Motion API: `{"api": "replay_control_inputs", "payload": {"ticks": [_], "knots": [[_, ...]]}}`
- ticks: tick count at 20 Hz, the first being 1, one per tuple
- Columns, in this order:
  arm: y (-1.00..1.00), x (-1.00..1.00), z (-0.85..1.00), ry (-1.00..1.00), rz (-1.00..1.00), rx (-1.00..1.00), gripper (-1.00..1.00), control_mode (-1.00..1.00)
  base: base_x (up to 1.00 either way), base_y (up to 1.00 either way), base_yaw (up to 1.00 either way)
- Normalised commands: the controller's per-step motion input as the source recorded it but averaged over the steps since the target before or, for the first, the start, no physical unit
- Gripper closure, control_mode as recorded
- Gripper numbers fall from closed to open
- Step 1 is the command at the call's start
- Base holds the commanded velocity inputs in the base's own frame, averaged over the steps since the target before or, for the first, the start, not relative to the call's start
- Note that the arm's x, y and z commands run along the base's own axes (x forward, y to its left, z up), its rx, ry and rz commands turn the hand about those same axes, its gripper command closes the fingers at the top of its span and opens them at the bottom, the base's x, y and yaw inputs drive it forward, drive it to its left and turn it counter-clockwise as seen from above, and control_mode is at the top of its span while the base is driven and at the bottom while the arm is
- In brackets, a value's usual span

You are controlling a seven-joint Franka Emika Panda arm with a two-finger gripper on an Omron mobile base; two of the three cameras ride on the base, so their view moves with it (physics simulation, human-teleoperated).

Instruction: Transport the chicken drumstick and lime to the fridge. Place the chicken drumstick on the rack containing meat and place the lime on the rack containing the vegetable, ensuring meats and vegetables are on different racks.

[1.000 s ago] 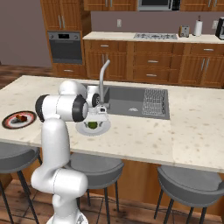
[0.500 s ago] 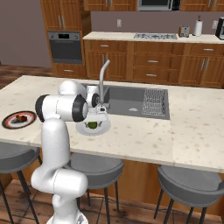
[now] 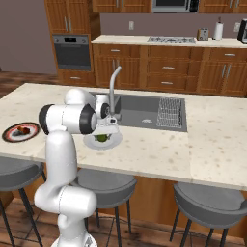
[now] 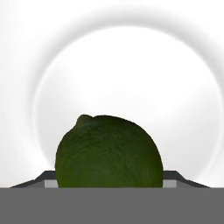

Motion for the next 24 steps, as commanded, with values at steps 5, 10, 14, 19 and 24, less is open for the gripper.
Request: {"api": "replay_control_inputs", "payload": {"ticks": [5,10,14,19,24], "knots": [[0.0,-0.54,0.34,-0.18,0.0,0.01,1.0,-1.0,0.0,0.0,0.0],[0.0,-0.75,0.92,-0.14,0.0,0.09,1.0,-1.0,0.0,0.0,0.0],[-0.03,-0.93,0.98,-0.07,0.0,0.14,1.0,-1.0,0.0,0.0,0.0],[0.0,-0.97,0.91,-0.02,-0.03,0.05,1.0,-1.0,0.0,0.0,0.0],[0.0,-0.86,0.97,0.0,-0.02,0.0,1.0,-1.0,0.0,0.0,0.0]]}}
